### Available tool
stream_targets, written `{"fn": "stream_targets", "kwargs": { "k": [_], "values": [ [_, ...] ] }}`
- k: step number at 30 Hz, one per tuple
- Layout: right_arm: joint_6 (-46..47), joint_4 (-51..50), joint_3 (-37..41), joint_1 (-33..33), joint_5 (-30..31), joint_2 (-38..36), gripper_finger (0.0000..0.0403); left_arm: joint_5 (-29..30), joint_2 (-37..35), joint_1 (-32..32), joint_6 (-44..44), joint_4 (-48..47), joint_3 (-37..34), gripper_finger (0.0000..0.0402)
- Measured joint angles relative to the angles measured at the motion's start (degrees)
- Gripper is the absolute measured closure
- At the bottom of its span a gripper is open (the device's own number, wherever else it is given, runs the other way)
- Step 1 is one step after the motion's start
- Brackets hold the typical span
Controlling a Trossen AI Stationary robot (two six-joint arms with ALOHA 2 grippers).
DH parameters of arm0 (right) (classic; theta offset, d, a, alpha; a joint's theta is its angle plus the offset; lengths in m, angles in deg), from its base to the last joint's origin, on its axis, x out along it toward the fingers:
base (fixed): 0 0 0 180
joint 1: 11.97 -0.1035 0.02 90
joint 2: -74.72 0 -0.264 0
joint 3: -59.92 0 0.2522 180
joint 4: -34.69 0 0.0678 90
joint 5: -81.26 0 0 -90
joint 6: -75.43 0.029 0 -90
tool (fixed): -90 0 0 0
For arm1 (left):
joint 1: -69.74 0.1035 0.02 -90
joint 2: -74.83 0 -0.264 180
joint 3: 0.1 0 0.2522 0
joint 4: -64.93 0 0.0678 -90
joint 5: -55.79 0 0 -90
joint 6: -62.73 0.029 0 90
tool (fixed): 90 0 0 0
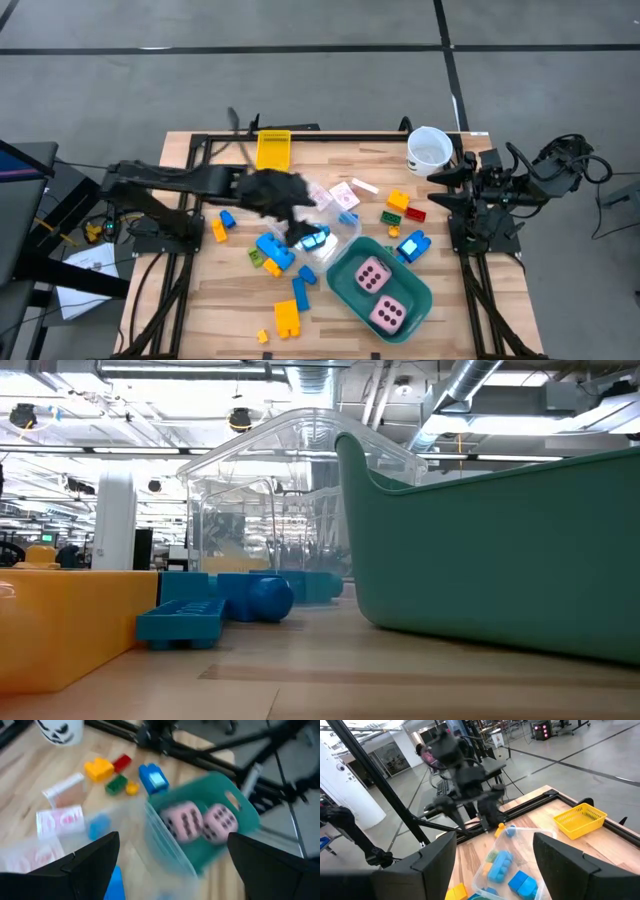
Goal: Pick & Place Toys
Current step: Put the yellow game piece into the transparent bin
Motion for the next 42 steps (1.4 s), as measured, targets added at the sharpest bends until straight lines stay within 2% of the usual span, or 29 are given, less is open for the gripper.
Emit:
{"fn": "stream_targets", "kwargs": {
  "k": [5,10,13,17,20,25,30,35,42],
  "values": [
    [0.1,0.0,0.0,0.0,0.0,0.0,0.0148,3.6,-3.9,-5.2,-1.4,-10.4,0.0,0.0034],
    [0.0,-0.3,0.0,0.0,0.0,0.0,0.0148,6.2,-4.1,-9.4,-9.2,-22.7,-0.9,0.0034],
    [0.0,-0.3,0.0,0.0,0.1,0.0,0.0148,6.1,-4.0,-10.3,-18.9,-27.7,-5.3,0.0034],
    [0.0,-0.3,0.0,0.0,0.1,0.0,0.0148,5.4,-4.1,-10.3,-37.0,-37.6,-12.8,0.0034],
    [0.1,-0.2,0.0,0.0,0.2,0.0,0.0148,3.0,-4.1,-10.2,-50.8,-41.5,-19.7,0.0034],
    [0.1,-0.2,0.0,0.0,0.2,0.0,0.0148,-2.0,-4.7,-10.3,-68.5,-40.3,-30.8,0.0035],
    [0.1,-0.2,0.0,0.0,0.2,-0.1,0.0148,0.6,-4.8,-10.1,-82.4,-37.7,-38.9,0.0035],
    [0.1,-0.1,0.0,0.0,0.3,-0.5,0.0148,1.1,-4.8,-9.5,-85.5,-33.6,-43.1,0.0055],
    [0.1,0.2,0.0,0.0,0.3,-0.4,0.0148,1.6,-4.8,-9.5,-85.9,-30.6,-44.9,0.0097]
  ]
}}
